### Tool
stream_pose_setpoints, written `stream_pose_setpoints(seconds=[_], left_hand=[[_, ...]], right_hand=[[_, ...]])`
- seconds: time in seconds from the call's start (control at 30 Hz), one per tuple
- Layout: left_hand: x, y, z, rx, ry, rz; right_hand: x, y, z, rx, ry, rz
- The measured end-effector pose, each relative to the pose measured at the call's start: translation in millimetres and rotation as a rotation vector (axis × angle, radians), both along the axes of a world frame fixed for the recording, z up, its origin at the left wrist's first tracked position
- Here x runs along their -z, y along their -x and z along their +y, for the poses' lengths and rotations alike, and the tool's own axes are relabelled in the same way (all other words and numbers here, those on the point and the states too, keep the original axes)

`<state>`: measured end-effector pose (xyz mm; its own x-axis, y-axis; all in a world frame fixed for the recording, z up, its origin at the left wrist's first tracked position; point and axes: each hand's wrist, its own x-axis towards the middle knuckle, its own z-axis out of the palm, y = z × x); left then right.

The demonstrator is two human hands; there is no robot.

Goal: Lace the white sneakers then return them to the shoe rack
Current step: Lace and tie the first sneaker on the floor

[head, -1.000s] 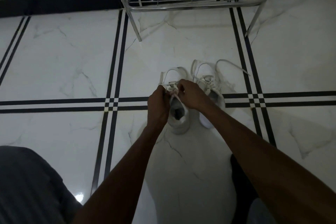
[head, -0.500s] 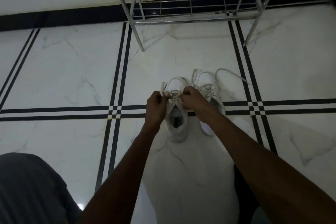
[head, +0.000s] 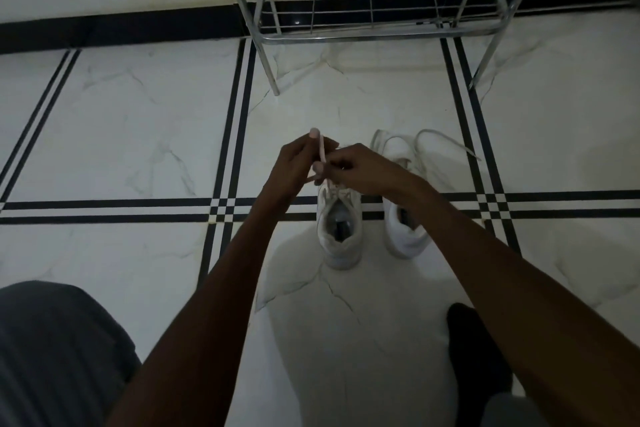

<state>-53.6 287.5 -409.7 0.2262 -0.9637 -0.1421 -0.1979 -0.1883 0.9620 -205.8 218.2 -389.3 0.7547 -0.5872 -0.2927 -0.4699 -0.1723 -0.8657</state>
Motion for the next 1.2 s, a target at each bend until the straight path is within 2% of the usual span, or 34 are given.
stream_pose_setpoints(seconds=[0.1, 0.23, 0.4, 0.47, 0.57, 0.73, 0.8, 0.83, 0.87, 0.9, 0.97, 1.0, 1.03, 1.07, 1.13, 1.2], left_hand=[[14.2, -0.8, 3.9, -0.037, -0.109, 0.051], [25.1, 1.4, 5.0, -0.043, -0.090, 0.064], [26.1, 4.8, 5.2, -0.050, -0.159, 0.080], [26.5, 5.7, 7.8, -0.057, -0.153, 0.065], [36.9, -0.1, 8.5, -0.090, -0.070, -0.051], [46.0, -4.7, 10.2, -0.083, -0.191, -0.498], [40.7, -7.7, 12.5, -0.123, -0.220, -0.587], [35.3, -10.9, 14.6, -0.149, -0.199, -0.541], [30.6, -14.5, 16.4, -0.176, -0.156, -0.410], [23.9, -17.0, 18.0, -0.204, -0.127, -0.187], [15.4, -17.9, 17.8, -0.269, -0.092, 0.470], [14.9, -16.1, 16.5, -0.278, -0.068, 0.769], [16.2, -14.1, 15.8, -0.303, -0.040, 0.961], [19.9, -11.7, 15.1, -0.361, -0.031, 1.045], [30.0, -14.2, 19.2, -0.535, -0.059, 1.094], [46.3, -28.4, 31.0, -0.767, -0.123, 0.973]], right_hand=[[5.4, 11.9, -12.7, 0.048, 0.172, 0.011], [10.6, 18.4, -22.7, 0.158, 0.378, -0.009], [17.2, 4.4, -14.6, 0.254, 0.436, -0.120], [17.8, 2.4, -13.6, 0.336, 0.392, -0.171], [20.1, 4.4, -15.3, 0.414, 0.259, -0.221], [31.4, 11.0, -14.7, 0.496, -0.031, -0.283], [31.3, 13.0, -14.4, 0.566, -0.176, -0.351], [30.0, 13.3, -14.0, 0.614, -0.237, -0.361], [28.2, 13.4, -14.3, 0.657, -0.297, -0.353], [27.2, 13.9, -14.7, 0.682, -0.360, -0.338], [27.3, 13.6, -14.0, 0.697, -0.441, -0.319], [28.1, 12.5, -12.7, 0.701, -0.417, -0.290], [29.0, 12.2, -11.3, 0.708, -0.321, -0.231], [30.9, 13.8, -11.1, 0.708, -0.180, -0.144], [39.4, 25.5, -16.2, 0.665, 0.178, 0.097], [53.9, 48.9, -25.0, 0.620, 0.450, 0.369]])
